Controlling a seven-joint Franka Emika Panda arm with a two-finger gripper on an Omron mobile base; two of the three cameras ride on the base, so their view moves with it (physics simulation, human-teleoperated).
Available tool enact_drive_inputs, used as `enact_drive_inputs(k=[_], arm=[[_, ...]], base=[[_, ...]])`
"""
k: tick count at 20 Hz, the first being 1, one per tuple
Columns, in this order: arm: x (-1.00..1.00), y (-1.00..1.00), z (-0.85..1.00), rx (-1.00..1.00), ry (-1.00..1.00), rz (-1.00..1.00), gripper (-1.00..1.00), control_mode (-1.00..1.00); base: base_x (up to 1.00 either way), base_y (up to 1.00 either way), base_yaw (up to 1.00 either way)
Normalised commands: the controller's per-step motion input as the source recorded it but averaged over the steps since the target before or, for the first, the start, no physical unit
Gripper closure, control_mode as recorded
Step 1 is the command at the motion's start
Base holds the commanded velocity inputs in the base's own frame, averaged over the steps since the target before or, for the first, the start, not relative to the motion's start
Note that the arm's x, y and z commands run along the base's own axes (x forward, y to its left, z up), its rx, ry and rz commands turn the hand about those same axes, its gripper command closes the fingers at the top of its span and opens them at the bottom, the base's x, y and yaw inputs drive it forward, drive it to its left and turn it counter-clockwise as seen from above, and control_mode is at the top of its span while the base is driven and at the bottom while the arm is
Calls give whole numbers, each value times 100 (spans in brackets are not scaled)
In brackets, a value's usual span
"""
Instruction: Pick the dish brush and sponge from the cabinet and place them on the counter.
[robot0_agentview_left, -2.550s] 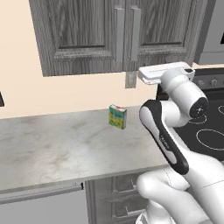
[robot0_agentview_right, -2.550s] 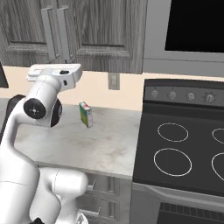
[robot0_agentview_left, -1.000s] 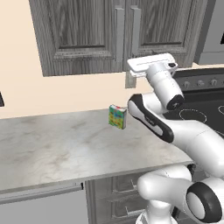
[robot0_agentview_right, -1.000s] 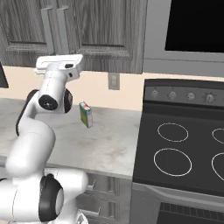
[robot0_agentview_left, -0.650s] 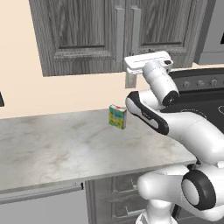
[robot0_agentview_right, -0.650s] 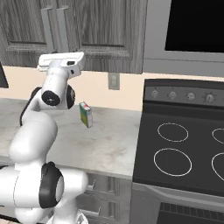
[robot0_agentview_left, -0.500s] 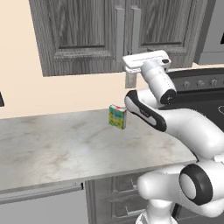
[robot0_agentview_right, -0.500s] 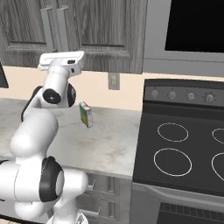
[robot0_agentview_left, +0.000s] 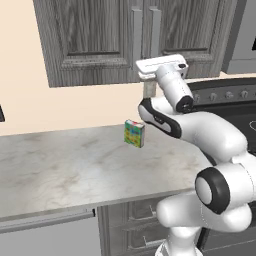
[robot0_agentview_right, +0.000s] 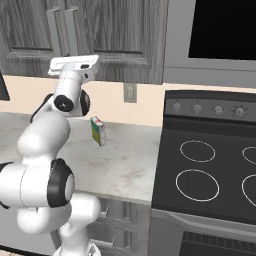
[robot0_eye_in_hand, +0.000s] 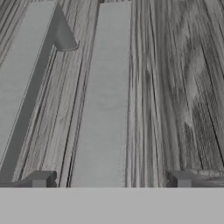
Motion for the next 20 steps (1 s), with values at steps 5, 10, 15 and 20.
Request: enact_drive_inputs(k=[5, 10, 15, 20], arm=[[42, 8, 0, 0, 1, 0, -100, -100], [44, 12, 0, 0, 3, 0, 100, -100], [38, 6, 0, 0, 6, 0, 100, -100], [35, 0, 0, 5, 10, 0, 100, -100]], base=[[0, 0, 0], [0, 0, 0], [0, 0, 0], [0, 0, 0]])
